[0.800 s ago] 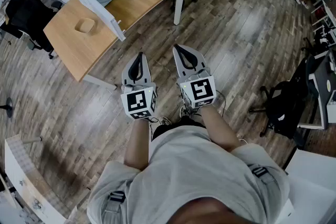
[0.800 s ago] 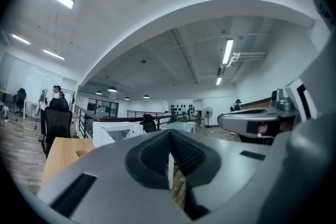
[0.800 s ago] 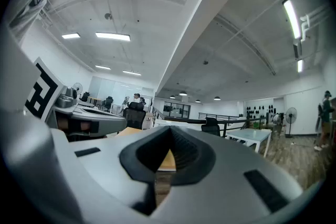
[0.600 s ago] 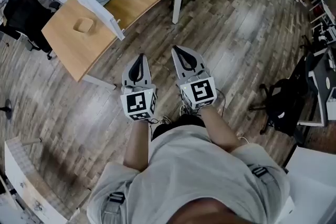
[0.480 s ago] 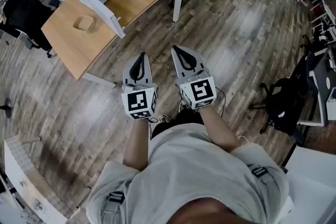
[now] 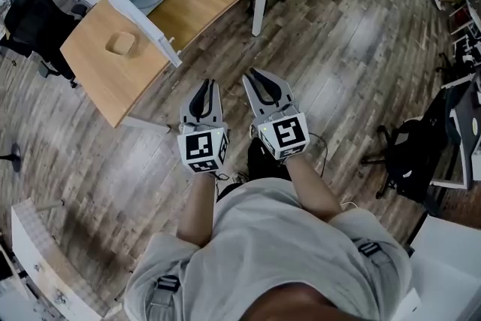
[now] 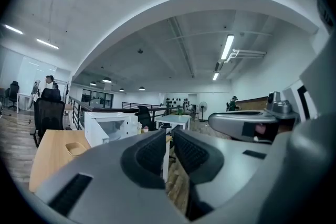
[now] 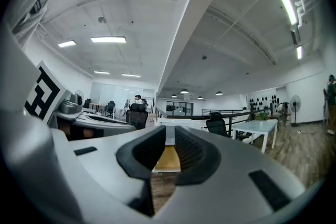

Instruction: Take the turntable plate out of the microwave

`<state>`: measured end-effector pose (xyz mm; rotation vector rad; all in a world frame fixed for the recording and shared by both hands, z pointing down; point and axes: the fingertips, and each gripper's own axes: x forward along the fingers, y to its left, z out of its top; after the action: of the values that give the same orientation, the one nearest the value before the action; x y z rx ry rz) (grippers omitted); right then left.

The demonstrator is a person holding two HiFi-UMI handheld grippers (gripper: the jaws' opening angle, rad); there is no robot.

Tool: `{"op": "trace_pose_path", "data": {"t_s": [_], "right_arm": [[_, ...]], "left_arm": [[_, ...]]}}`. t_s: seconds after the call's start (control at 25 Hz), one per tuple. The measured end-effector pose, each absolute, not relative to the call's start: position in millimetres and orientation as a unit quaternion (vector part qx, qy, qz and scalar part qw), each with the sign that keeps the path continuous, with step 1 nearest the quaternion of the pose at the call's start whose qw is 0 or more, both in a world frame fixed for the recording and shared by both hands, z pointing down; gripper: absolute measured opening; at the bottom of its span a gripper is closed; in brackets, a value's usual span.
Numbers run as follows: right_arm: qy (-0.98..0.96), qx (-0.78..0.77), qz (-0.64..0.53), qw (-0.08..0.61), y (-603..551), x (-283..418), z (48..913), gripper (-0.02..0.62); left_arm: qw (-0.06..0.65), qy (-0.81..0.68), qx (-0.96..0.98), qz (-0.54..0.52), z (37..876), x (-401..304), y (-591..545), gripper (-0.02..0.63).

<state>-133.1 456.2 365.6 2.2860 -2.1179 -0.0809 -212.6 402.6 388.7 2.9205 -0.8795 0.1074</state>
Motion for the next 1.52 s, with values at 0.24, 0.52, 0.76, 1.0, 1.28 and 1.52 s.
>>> {"op": "trace_pose_path", "data": {"t_s": [0.24, 0.52, 0.76, 1.0, 1.28, 1.52], "right_arm": [[-0.683, 0.730, -0.026, 0.006, 411, -83, 369, 0.060], [-0.699, 0.715, -0.018, 0.008, 360, -13, 371, 0.061], [-0.712, 0.702, -0.002, 0.003, 332, 42, 386, 0.063], [-0.721, 0.692, 0.024, -0.003, 304, 65, 403, 0.063], [-0.727, 0.685, 0.038, -0.002, 265, 81, 421, 0.064], [-0.737, 0.675, 0.036, 0.009, 200, 95, 424, 0.064]], "left_arm": [[0.043, -0.303, 0.951, 0.040, 392, -166, 351, 0.060], [0.050, -0.316, 0.946, 0.050, 395, -93, 300, 0.060], [0.060, -0.342, 0.936, 0.060, 406, -48, 270, 0.060], [0.070, -0.361, 0.927, 0.078, 418, -33, 242, 0.060], [0.076, -0.364, 0.925, 0.084, 432, -11, 203, 0.060], [0.084, -0.372, 0.921, 0.078, 440, 6, 137, 0.060]]}}
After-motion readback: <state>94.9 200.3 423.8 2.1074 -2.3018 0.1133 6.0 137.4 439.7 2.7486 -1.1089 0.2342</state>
